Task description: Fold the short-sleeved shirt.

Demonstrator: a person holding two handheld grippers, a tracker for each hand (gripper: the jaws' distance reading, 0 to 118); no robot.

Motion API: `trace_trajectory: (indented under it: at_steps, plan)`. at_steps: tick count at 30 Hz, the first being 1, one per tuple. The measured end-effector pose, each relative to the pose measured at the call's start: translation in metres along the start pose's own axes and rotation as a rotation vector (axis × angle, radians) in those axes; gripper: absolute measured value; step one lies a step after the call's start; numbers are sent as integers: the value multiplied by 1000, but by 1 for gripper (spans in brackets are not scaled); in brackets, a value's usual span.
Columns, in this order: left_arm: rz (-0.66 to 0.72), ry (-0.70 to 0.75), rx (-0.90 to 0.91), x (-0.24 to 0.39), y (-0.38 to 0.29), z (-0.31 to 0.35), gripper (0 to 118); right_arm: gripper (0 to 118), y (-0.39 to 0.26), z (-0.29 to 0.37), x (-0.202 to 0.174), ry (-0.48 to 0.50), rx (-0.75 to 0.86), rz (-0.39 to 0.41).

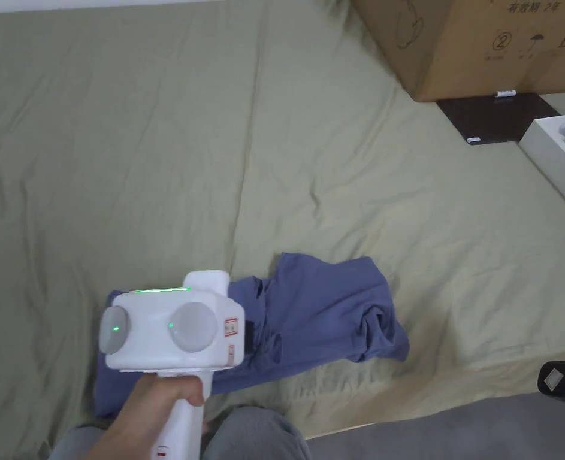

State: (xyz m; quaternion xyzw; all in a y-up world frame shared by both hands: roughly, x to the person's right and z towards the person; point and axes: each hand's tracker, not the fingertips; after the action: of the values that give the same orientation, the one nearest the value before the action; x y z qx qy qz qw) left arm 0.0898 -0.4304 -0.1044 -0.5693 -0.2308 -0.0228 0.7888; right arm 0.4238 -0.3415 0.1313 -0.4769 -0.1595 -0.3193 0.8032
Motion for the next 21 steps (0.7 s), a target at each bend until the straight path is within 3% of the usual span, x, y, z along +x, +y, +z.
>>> trace_trajectory:
  at_steps: [4, 7, 10, 13, 17, 21]
  plan:
    - [27, -62, -26, 20, 10, -13, 0, 2, -1, 2, -3, 1, 4, -10]
    - [121, -333, -15, 21, 19, 7, 0, 2, 1, 2, -10, 10, 8, -10]
    - [179, -516, 46, -2, 29, 44, 0, 2, 6, 0, -21, 9, 5, 11]
    - [183, -531, 142, -56, 35, 80, 0, 2, 11, -2, -35, 13, 9, 45]
    - [236, -419, 176, -149, 28, 102, 0, 2, 14, -10, -54, 25, 1, 73]
    - [431, -431, 74, -235, 7, 99, 1, 2, 14, -23, -76, 22, -24, 105]
